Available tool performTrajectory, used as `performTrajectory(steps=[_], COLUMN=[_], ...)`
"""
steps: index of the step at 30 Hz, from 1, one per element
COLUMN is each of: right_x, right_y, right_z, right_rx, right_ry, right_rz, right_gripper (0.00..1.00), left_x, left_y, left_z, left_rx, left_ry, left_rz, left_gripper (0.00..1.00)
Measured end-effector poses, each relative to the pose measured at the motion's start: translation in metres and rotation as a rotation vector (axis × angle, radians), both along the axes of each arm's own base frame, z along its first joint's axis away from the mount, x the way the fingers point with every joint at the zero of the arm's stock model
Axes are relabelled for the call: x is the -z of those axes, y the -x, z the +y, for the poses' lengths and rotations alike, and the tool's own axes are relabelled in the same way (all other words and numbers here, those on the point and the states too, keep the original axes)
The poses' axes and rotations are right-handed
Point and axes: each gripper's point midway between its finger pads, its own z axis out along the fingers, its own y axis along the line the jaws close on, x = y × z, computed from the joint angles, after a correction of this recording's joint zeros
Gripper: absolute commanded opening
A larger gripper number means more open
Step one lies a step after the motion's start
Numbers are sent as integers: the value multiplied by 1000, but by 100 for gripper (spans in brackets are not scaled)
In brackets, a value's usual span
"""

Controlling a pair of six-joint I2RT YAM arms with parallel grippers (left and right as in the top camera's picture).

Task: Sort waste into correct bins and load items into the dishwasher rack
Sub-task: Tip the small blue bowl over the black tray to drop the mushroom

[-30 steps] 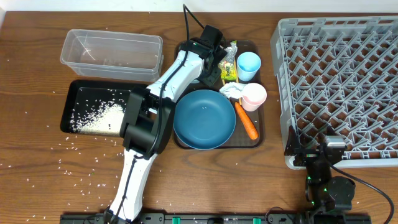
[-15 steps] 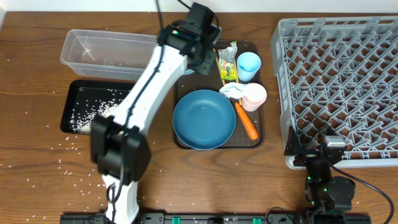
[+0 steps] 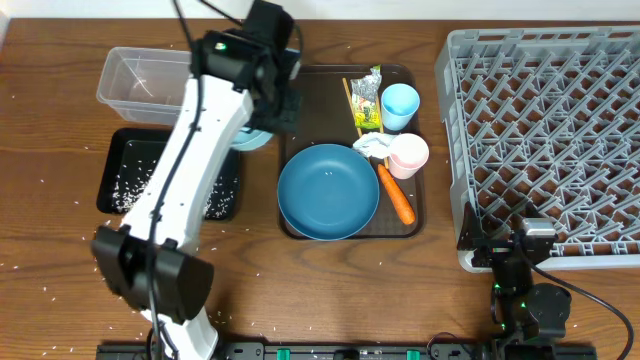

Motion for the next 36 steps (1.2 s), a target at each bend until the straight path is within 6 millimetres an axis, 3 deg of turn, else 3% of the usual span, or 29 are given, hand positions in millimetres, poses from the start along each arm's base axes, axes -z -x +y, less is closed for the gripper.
performTrajectory(steps=[8, 18, 27, 36], right_x=[0, 0, 0, 0], right_y=[0, 0, 0, 0], right_z=[0, 0, 0, 0], right_rx=[0, 0, 0, 0], right_ry=[0, 0, 0, 0], right_rz=[0, 0, 0, 0], right_gripper=[99, 99, 99, 99], left_x=[-13, 20, 27, 48], left_y=[10, 26, 34, 38], left_z=[17, 41, 74, 100], left_rx=[-64, -154, -248, -292], left_ry=[77, 207, 422, 689], left_rz=[15, 80, -15, -40], left_gripper=[6, 6, 6, 6])
